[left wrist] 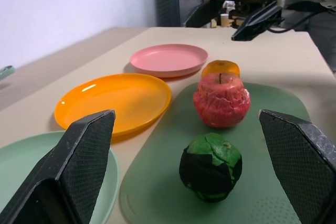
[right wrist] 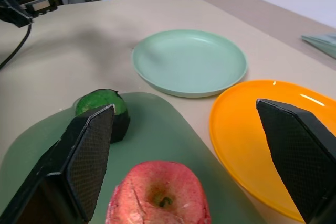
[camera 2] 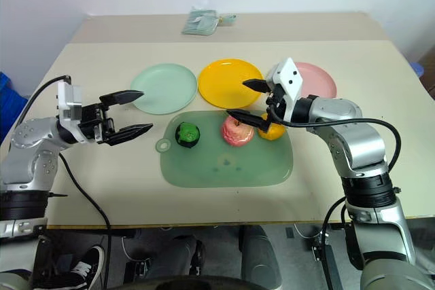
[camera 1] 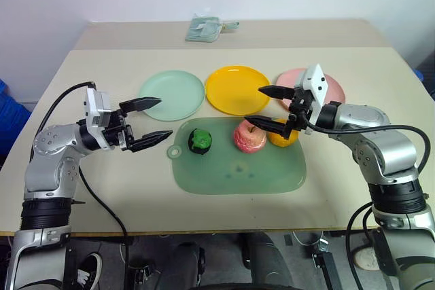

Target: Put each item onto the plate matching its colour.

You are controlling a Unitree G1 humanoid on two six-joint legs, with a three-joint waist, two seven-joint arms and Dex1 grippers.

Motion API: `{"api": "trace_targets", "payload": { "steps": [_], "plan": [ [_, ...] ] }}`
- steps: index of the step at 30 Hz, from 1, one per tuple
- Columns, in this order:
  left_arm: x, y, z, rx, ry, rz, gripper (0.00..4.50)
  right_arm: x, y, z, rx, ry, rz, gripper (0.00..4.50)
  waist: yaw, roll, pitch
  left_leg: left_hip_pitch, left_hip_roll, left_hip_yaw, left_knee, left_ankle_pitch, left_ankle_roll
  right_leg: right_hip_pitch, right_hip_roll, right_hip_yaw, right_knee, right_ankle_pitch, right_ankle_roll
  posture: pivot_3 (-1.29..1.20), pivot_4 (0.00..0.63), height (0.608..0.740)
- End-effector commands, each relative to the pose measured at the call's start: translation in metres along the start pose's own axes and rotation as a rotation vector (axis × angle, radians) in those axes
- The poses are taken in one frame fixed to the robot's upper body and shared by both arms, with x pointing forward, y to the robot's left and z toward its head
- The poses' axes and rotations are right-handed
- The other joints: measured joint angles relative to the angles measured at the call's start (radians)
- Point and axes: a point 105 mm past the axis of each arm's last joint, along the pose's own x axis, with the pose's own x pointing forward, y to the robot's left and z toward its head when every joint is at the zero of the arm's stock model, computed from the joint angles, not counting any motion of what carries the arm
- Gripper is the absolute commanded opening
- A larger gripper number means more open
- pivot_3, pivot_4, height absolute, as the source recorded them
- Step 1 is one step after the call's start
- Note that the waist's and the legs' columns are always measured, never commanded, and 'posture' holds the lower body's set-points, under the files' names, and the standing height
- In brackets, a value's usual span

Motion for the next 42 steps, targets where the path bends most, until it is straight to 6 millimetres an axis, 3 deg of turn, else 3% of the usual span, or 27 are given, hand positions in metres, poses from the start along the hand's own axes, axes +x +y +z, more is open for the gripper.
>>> {"api": "trace_targets", "payload": {
  "steps": [1,8,15,25,32,42],
  "plan": [
    [0.004,0.002,0.012,0.047,-0.032,-0.014,4.5,-0.001,-0.003,0.013,-0.031,-0.046,-0.003,4.39,0.0,0.0,0.0,0.0,0.0,0.0,0.0,0.0,0.0,0.0,0.0,0.0,0.0,0.0,0.0,0.0,0.15,0.74],
    [0.008,0.006,0.014,0.06,-0.044,-0.011,4.5,-0.003,0.0,0.013,-0.029,-0.061,-0.004,4.39,-0.001,0.0,0.0,0.0,0.0,0.0,0.0,0.0,0.0,0.0,0.0,0.0,0.0,0.0,0.0,0.0,0.15,0.74],
    [0.01,-0.001,0.006,0.027,-0.033,-0.024,4.5,-0.01,0.002,0.003,-0.022,-0.028,0.021,4.39,-0.001,0.0,0.0,0.0,0.0,0.0,0.0,0.0,0.0,0.0,0.0,0.0,0.0,0.0,0.0,0.0,0.15,0.74],
    [0.015,-0.005,-0.015,-0.005,0.056,-0.134,4.5,-0.036,0.016,-0.01,0.001,0.083,0.072,4.39,0.001,0.0,0.0,0.001,0.0,0.0,0.0,-0.001,0.001,0.001,0.0,0.0,0.0,0.0,0.0,0.0,0.15,0.74],
    [0.039,-0.009,-0.042,0.091,0.145,-0.22,4.5,-0.036,0.028,-0.011,-0.031,0.112,0.076,4.39,0.002,0.0,0.0,0.001,0.0,0.0,0.0,0.0,0.001,0.001,0.0,0.0,0.0,0.0,0.0,0.0,0.15,0.74],
    [0.061,-0.01,-0.07,0.143,0.166,-0.205,4.5,-0.035,0.026,-0.011,-0.037,0.108,0.063,4.39,0.003,0.0,0.0,0.001,0.0,0.0,0.001,0.0,0.0,0.001,0.0,0.0,0.0,0.0,0.0,0.0,0.15,0.74]
  ]
}}
